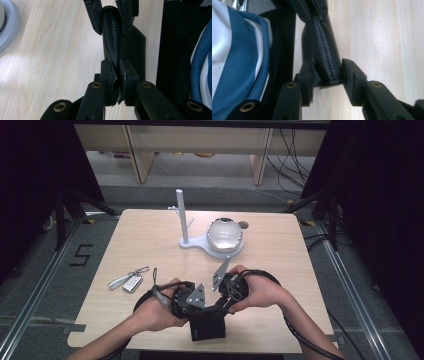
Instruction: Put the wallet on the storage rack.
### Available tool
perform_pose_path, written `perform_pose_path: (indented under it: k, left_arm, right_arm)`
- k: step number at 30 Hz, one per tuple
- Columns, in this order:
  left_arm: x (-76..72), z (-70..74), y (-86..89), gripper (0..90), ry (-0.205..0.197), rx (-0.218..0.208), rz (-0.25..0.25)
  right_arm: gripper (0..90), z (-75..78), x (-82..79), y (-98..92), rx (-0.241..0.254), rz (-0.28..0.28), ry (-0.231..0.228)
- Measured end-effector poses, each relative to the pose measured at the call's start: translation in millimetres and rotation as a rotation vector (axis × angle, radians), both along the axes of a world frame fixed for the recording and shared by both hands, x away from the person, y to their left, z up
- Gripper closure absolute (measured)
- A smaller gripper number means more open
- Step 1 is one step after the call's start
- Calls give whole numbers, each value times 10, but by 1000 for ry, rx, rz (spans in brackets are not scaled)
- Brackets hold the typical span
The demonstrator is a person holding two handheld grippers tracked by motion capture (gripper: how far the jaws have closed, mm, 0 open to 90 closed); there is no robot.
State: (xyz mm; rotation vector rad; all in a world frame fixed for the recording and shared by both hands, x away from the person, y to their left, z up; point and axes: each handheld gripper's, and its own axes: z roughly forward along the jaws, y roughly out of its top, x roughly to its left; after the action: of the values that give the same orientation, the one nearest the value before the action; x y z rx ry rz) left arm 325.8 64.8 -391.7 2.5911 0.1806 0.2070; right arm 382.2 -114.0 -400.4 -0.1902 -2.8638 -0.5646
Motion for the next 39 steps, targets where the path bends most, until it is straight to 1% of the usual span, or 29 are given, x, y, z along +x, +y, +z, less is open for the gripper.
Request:
perform_pose_path:
  k: [1,3,4,5,6,7,8,9,10,11,12,13,14,15,16,17,19,20,22,24,27,28,29,30,31,32,34,38,39]
  left_arm:
    - [0,0,0,819,0,0,0]
    - [-8,-1,-4,815,4,-8,-11]
    - [-12,-2,-4,808,8,-15,-10]
    - [-10,1,0,808,9,-18,-11]
    - [-8,3,15,800,12,-39,-3]
    - [1,10,27,779,7,-54,2]
    - [12,24,50,692,4,-78,17]
    - [22,36,78,692,2,-108,35]
    - [31,50,115,628,-8,-129,45]
    - [45,71,161,564,-20,-128,50]
    - [73,94,263,470,-37,-147,77]
    - [73,94,263,445,-37,-147,77]
    - [74,79,360,424,-40,-194,135]
    - [77,67,409,409,-39,-217,159]
    - [77,67,409,389,-39,-217,159]
    - [84,56,463,389,-49,-228,177]
    - [93,21,576,356,-55,-257,217]
    - [110,-18,678,345,-66,-275,263]
    - [118,-33,717,333,-77,-276,279]
    - [130,-87,808,329,-92,-286,319]
    - [161,-238,977,314,-85,-300,394]
    - [161,-238,977,314,-85,-300,394]
    - [167,-287,1013,314,-91,-302,416]
    - [174,-376,1080,313,-84,-312,442]
    - [174,-376,1080,314,-84,-312,442]
    - [186,-463,1140,316,-73,-330,469]
    - [188,-504,1167,318,-65,-342,481]
    - [205,-651,1268,324,-58,-360,553]
    - [205,-718,1304,325,-59,-372,590]
  right_arm:
    - [668,0,0,0,0,0,0]
    - [725,-4,-8,1,-8,14,13]
    - [756,-13,-3,-5,-5,46,13]
    - [756,-13,-3,-5,-5,46,13]
    - [763,-5,-14,-12,-12,37,18]
    - [768,-4,-10,-21,2,52,1]
    - [771,26,-27,-51,-10,12,0]
    - [771,26,-27,-51,-10,12,0]
    - [771,34,-8,-66,1,20,-23]
    - [772,49,3,-91,1,-5,-38]
    - [772,84,46,-160,28,-45,-72]
    - [772,84,46,-160,28,-45,-72]
    - [772,111,89,-216,60,-77,-99]
    - [772,117,128,-244,88,-72,-123]
    - [772,117,128,-244,88,-72,-123]
    - [771,132,137,-270,88,-97,-123]
    - [771,160,190,-331,97,-128,-154]
    - [771,168,190,-340,94,-143,-153]
    - [771,178,200,-353,108,-142,-142]
    - [771,189,220,-369,112,-147,-156]
    - [771,212,253,-405,114,-161,-167]
    - [771,212,253,-405,114,-161,-167]
    - [771,220,257,-415,113,-169,-167]
    - [771,232,276,-434,116,-179,-173]
    - [771,233,286,-443,116,-182,-183]
    - [771,232,303,-451,126,-167,-184]
    - [771,241,299,-463,113,-187,-181]
    - [771,244,330,-497,112,-194,-181]
    - [771,251,342,-516,104,-204,-180]
